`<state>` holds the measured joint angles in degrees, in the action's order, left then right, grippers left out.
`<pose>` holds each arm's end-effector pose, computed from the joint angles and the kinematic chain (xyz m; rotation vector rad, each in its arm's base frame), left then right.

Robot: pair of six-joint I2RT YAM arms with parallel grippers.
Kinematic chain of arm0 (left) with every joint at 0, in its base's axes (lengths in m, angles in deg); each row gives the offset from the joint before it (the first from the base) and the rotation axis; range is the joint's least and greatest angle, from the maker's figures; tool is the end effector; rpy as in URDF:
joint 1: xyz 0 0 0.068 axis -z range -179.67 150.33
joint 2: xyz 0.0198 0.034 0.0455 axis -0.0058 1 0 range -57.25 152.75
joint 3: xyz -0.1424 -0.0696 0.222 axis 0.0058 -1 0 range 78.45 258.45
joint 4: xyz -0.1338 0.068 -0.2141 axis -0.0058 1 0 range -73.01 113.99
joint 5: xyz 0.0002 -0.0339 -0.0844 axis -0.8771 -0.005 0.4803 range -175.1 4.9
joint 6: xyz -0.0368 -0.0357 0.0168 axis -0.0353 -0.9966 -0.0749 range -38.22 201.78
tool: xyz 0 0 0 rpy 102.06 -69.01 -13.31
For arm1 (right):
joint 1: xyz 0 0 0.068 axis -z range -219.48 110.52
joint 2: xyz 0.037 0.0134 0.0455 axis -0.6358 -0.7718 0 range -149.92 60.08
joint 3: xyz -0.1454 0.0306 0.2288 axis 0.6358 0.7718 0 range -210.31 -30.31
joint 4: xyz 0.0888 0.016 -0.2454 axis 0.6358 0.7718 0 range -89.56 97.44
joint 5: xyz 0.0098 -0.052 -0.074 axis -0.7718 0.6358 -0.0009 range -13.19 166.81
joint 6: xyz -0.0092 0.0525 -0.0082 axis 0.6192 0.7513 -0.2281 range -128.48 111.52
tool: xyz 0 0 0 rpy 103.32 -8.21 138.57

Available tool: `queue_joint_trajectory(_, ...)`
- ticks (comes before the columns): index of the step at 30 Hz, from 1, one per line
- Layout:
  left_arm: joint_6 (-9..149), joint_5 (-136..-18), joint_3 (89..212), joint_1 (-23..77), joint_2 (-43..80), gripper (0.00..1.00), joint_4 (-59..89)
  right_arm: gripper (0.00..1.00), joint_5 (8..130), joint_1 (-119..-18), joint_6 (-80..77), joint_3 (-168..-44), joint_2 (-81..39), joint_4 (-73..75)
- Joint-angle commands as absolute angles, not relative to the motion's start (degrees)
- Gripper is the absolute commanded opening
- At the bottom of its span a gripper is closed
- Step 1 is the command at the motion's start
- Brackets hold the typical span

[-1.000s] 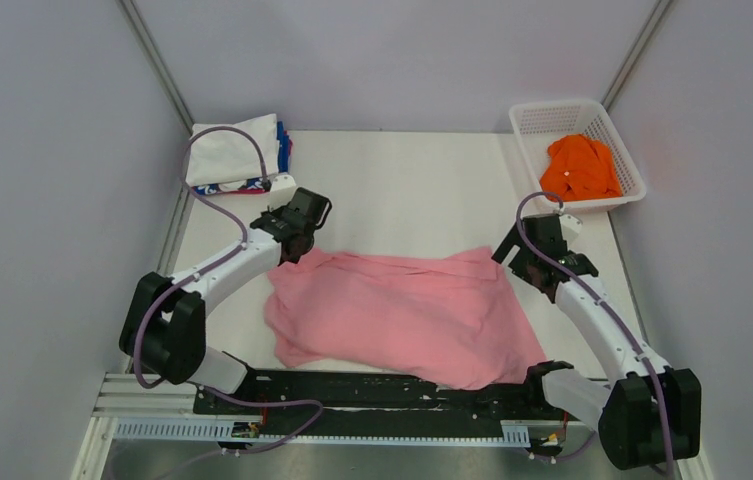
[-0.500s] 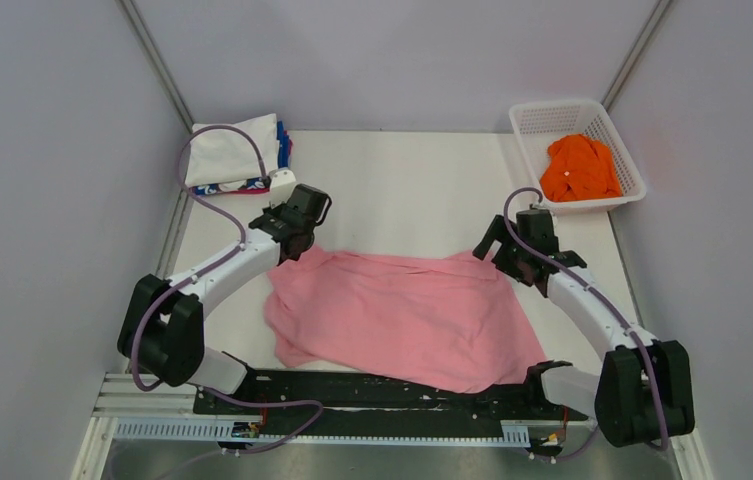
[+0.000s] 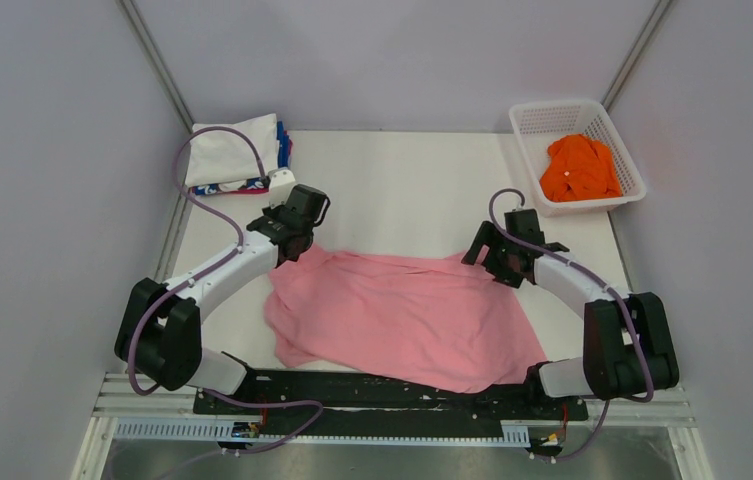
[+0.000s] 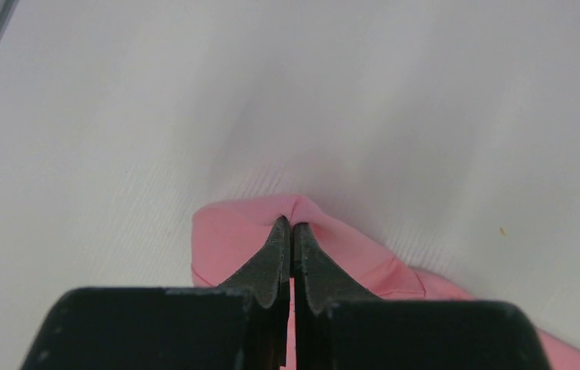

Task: Fold and stack the t-shirts
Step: Flatten out the tshirt

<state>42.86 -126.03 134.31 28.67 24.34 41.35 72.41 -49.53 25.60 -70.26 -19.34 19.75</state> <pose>0.2689 -0.1185 0.2450 -0.4948 2.1426 0.2390 0.2513 0.0472 0.1700 0.5221 2.5884 0.3714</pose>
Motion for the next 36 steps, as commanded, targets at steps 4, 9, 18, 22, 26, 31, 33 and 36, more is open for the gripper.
queue_joint_trajectory(4, 42.1, -126.2, 134.3, 28.3, 22.3, 0.0, 39.0, 0.9, 65.6, -49.5, 23.9, -72.0, -18.4, 11.4)
queue_joint_trajectory(9, 42.0, -125.5, 134.2, 28.3, 22.5, 0.0, 38.5, 0.9, 63.7, -49.4, 23.9, -72.4, -19.5, 7.8)
queue_joint_trajectory(18, 42.1, -125.4, 134.2, 28.3, 22.2, 0.0, 38.7, 0.83, 69.0, -49.5, 25.3, -74.2, -23.6, 12.4)
queue_joint_trajectory(22, 42.0, -125.7, 134.0, 28.3, 21.6, 0.0, 38.9, 0.81, 72.3, -49.6, 26.6, -72.6, -21.8, 15.1)
queue_joint_trajectory(26, 42.0, -125.5, 134.0, 28.4, 21.2, 0.0, 38.8, 0.76, 74.8, -49.9, 27.4, -71.9, -20.4, 16.0)
queue_joint_trajectory(31, 41.7, -125.3, 133.8, 28.4, 21.3, 0.0, 38.9, 0.68, 76.1, -50.0, 28.3, -72.8, -23.1, 15.8)
queue_joint_trajectory(33, 41.7, -125.4, 133.8, 28.3, 21.2, 0.0, 39.0, 0.59, 76.1, -50.1, 28.5, -73.5, -24.5, 15.5)
queue_joint_trajectory(36, 41.7, -125.7, 133.7, 28.4, 20.8, 0.0, 39.2, 0.38, 76.8, -50.5, 29.5, -73.8, -25.2, 15.5)
